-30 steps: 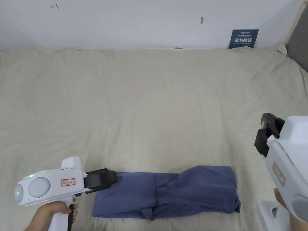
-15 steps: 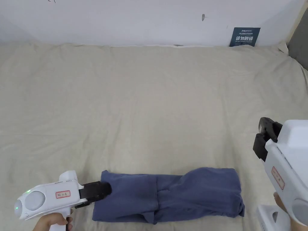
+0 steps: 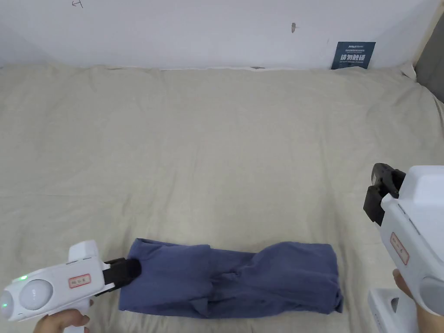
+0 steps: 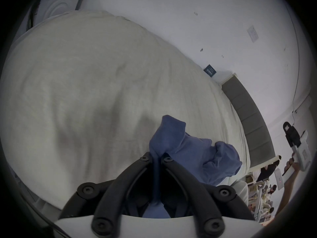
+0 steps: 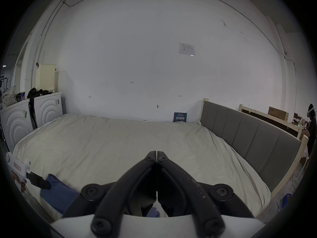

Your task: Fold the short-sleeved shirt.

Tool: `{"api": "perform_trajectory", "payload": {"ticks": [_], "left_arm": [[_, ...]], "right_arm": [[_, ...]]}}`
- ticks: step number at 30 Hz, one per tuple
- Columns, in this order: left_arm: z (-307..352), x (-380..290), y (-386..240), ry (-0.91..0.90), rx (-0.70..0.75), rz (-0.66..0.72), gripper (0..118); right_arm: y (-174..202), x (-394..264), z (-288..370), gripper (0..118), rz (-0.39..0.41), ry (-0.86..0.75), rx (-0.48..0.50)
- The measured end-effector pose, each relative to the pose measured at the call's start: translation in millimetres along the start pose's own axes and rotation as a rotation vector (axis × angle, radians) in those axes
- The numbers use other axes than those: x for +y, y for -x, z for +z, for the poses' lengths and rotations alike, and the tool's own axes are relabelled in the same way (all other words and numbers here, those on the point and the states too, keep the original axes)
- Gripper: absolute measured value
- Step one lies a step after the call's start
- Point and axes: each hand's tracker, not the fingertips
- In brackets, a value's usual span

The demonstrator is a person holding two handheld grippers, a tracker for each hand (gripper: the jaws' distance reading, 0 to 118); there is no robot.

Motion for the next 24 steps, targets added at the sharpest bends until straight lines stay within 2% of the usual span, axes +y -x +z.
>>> {"api": "perform_trajectory", "payload": {"ticks": [4,8,11,15,19,24], "left_arm": [[34.1,10.7,9.7,-0.055,0.094,0.011,8],[51.9,14.7,-18.4,-0.059,0.134,-0.002,8],[51.1,17.3,-60.9,-0.055,0.093,-0.026,8],[34.3,21.5,-128.7,-0.019,-0.032,-0.087,8],[1.4,17.1,-195.6,0.05,-0.094,-0.169,8],[-61.6,-3.8,-252.7,0.152,-0.057,-0.291,8]], "right_arm": [[1.4,1.9,4.0,2,-0.006,-0.014,0.021],[-0.1,0.9,9.5,2,-0.014,-0.027,0.038],[-3.6,0.4,12.4,2,-0.022,-0.03,0.043],[-12.9,0.4,17.6,2,-0.027,-0.038,0.035],[-26.1,0.5,22.6,2,-0.03,-0.044,0.01],[-42.5,-1.6,28.0,2,-0.038,-0.044,-0.025]]}}
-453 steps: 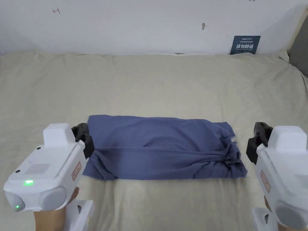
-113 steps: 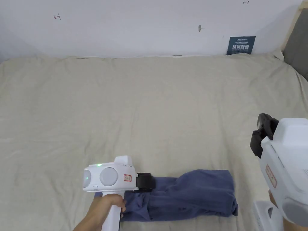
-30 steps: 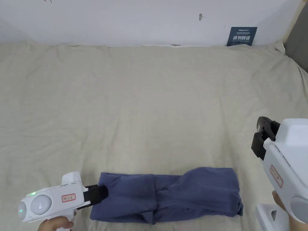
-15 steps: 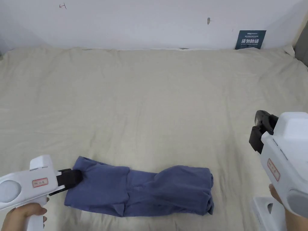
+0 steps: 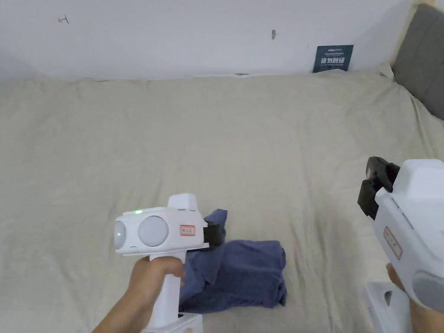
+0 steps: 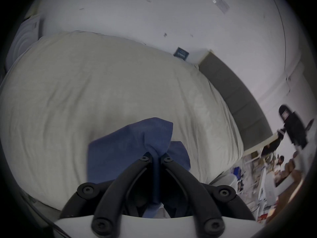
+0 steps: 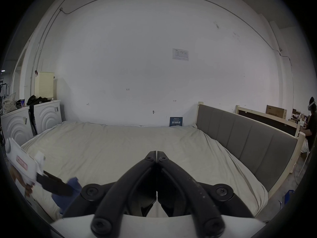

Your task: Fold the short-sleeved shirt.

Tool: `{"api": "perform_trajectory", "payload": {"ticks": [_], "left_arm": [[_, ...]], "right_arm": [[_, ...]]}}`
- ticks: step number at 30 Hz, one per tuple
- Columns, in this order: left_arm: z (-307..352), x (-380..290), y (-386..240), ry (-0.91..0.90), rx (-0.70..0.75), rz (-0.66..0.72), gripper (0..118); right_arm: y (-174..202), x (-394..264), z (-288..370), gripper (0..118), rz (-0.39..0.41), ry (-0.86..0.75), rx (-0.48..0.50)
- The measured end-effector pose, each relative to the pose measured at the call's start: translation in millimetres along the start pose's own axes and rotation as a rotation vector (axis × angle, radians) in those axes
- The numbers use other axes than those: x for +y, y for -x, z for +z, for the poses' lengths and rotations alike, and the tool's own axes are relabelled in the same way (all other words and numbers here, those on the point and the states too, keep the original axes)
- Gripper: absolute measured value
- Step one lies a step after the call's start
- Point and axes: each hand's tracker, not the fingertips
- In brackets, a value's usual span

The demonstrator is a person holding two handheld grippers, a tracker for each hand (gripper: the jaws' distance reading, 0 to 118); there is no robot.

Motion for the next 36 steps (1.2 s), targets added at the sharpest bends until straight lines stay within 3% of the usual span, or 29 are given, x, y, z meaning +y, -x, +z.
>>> {"api": "perform_trajectory", "payload": {"ticks": [3,5,9,11,13,14,15,20,22,24,27,30,31,36], "left_arm": [[-40.2,-8.2,-30.7,0.059,0.061,-0.075,8],[-62.8,-16.2,-44.0,0.085,0.018,-0.11,8],[-106.3,-32.5,-58.8,0.145,0.127,-0.159,12],[-110.9,-37.9,-64.0,0.145,0.115,-0.168,48],[-108.0,-41.2,-69.9,0.143,0.076,-0.174,98],[-103.9,-41.4,-71.4,0.128,0.054,-0.174,111],[-96.0,-40.3,-71.8,0.091,0.018,-0.177,114],[-46.4,-27.6,-63.5,-0.131,-0.005,-0.156,108],[-22.5,-26.3,-56.2,-0.27,0.011,-0.162,100],[-5.0,-27.1,-47.7,-0.374,0.05,-0.18,83],[7.3,-32.6,-35.4,-0.482,0.16,-0.194,30],[6.6,-38.2,-21.4,-0.458,0.18,-0.185,12],[5.3,-41.5,-15.3,-0.431,0.152,-0.165,1],[-20.2,-66.6,-13.3,-0.347,0.174,-0.183,0]], "right_arm": [[-10.0,-2.5,1.5,2,-0.004,0.007,-0.02],[-15.3,-4.4,2.3,2,-0.002,0.012,-0.037],[-24.1,-7.8,2.7,2,-0.009,0.023,-0.058],[-26.0,-8.5,3.3,2,-0.013,0.027,-0.063],[-26.9,-8.8,3.3,2,-0.011,0.03,-0.068],[-27.0,-8.7,3.0,2,-0.01,0.031,-0.069],[-26.8,-8.6,2.9,2,-0.011,0.032,-0.07],[-23.7,-7.2,2.4,2,-0.022,0.028,-0.063],[-20.6,-6.1,2.9,2,-0.021,0.024,-0.056],[-17.7,-5.2,3.0,2,-0.02,0.021,-0.047],[-13.2,-4.4,3.5,2,-0.021,0.017,-0.037],[-9.5,-4.1,4.6,2,-0.018,0.013,-0.029],[-8.6,-4.4,4.6,2,-0.017,0.013,-0.025],[-6.0,-6.3,3.3,2,-0.017,0.019,-0.015]]}}
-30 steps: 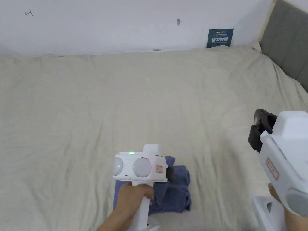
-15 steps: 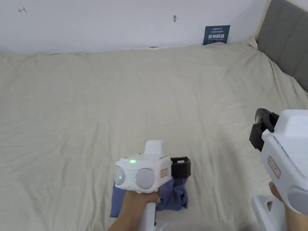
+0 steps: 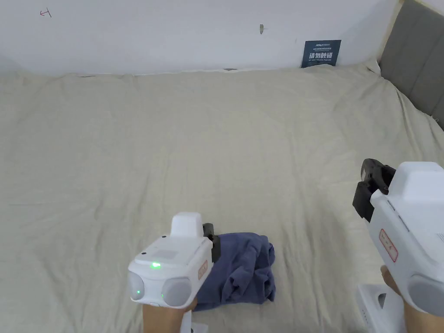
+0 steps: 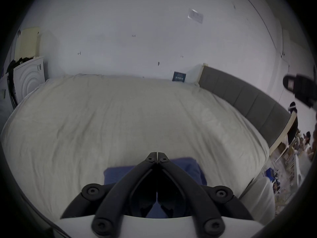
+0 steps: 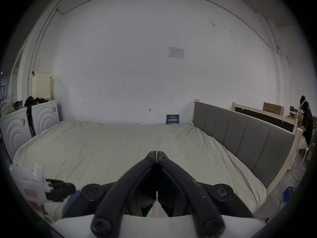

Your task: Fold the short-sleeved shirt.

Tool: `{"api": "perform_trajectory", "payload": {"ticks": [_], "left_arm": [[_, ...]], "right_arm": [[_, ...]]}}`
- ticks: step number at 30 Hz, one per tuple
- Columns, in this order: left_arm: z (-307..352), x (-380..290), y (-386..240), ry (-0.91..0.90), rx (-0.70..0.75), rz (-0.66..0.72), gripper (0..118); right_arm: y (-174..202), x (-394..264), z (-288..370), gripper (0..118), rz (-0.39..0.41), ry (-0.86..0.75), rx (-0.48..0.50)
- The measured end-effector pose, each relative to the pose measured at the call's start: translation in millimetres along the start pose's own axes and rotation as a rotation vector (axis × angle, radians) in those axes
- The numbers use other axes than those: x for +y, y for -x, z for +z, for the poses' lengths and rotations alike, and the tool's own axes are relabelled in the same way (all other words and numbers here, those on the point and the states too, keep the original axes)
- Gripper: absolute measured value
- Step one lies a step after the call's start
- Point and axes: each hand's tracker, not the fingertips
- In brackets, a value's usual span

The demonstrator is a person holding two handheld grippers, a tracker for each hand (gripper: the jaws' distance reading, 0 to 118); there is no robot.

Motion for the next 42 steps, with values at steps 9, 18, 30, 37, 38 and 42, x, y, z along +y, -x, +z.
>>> {"api": "perform_trajectory", "payload": {"ticks": [9,18,30,37,38,42], "left_arm": [[-51.1,-48.2,-57.3,0.153,-0.06,-0.113,0],[-90.5,-72.7,-86.3,0.21,-0.073,-0.087,0],[-13.1,-3.3,-62.2,-0.015,-0.119,-0.114,0],[66.8,59.9,-20.7,-0.256,-0.033,-0.173,0],[75.0,65.8,-15.1,-0.281,-0.014,-0.185,0],[103.7,89.1,12.2,-0.373,0.098,-0.209,0]], "right_arm": [[-14.3,-7.8,-6.2,2,-0.003,0.025,-0.019],[-35.6,-18.2,-14.3,2,-0.027,0.062,-0.068],[-12.3,-5.4,-0.2,2,-0.016,0.029,-0.028],[17.3,13.0,11.8,2,-0.004,-0.034,0.02],[21.2,14.9,13.2,2,-0.001,-0.042,0.027],[37.6,24.1,17.3,2,0.012,-0.079,0.049]]}}
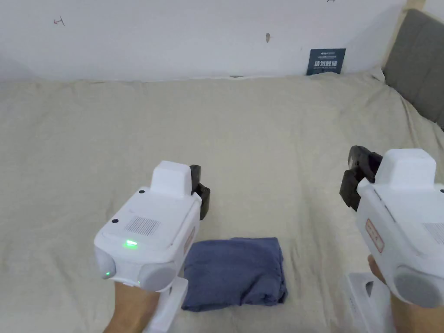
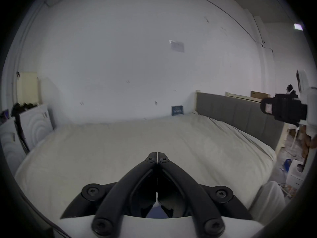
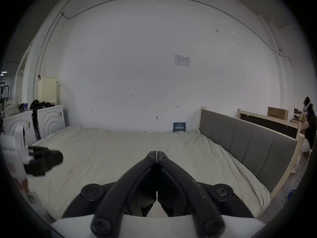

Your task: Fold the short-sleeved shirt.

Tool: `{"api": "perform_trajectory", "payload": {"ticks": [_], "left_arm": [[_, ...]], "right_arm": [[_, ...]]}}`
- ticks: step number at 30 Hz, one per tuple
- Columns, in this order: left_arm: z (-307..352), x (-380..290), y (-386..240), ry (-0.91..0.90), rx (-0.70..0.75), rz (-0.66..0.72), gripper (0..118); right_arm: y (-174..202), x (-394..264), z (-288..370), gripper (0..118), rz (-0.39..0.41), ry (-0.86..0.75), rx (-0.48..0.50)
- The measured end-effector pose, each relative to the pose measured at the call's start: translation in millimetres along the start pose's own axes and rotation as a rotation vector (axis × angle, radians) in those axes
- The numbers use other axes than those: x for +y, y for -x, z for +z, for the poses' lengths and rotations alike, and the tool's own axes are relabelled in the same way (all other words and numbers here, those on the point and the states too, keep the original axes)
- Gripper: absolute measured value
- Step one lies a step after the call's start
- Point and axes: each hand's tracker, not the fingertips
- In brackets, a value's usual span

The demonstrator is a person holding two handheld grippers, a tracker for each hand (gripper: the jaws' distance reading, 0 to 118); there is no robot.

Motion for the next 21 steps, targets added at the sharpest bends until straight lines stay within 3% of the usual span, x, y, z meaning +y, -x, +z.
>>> {"api": "perform_trajectory", "payload": {"ticks": [7,21], "left_arm": [[19.1,16.8,56.8,-0.095,0.181,-0.02,0],[36.3,7.5,104.5,-0.112,0.301,0.026,0]], "right_arm": [[22.0,9.6,2.2,2,0.022,-0.053,0.015],[37.7,6.1,-4.1,2,0.032,-0.048,0.039]]}}
